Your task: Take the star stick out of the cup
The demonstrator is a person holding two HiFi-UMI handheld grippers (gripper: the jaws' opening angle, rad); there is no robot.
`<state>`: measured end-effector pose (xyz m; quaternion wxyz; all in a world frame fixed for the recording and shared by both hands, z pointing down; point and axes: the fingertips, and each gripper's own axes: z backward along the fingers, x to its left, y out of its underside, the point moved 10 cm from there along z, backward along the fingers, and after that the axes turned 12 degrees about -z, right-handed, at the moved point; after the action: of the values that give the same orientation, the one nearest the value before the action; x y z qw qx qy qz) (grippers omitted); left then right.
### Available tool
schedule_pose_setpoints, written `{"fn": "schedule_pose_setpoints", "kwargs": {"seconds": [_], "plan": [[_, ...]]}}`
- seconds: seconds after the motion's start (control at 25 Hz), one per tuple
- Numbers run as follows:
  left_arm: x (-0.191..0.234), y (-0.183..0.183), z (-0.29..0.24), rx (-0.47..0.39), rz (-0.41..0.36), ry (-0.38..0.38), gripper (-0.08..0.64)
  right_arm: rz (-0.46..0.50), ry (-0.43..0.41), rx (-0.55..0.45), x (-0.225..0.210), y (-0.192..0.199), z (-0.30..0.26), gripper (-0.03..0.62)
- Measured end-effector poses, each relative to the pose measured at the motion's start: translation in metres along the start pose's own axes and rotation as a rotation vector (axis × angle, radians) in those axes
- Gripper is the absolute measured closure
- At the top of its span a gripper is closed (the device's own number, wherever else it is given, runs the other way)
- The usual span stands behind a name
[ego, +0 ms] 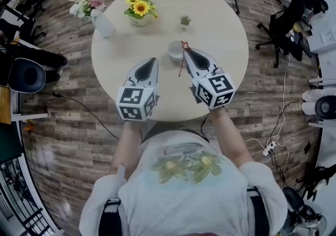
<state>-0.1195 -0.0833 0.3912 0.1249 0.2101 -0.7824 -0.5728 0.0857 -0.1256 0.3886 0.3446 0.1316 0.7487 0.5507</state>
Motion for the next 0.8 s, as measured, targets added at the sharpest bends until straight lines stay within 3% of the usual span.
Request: {"fn": "schedule_pose_setpoints", "kwargs": {"seconds": [0.28, 0.8], "plan": [[-0.019, 0.000, 0.010, -0.004, 0.012, 0.011, 0.558, -0.024, -0.010, 0.008, 0.011, 0.009, 0.022, 0.561], [-0.048, 0.000, 0.022, -0.010, 0.009, 0.020, 0.558, 0.021, -0.020, 0.024, 0.027, 0.018, 0.048, 0.561]]}}
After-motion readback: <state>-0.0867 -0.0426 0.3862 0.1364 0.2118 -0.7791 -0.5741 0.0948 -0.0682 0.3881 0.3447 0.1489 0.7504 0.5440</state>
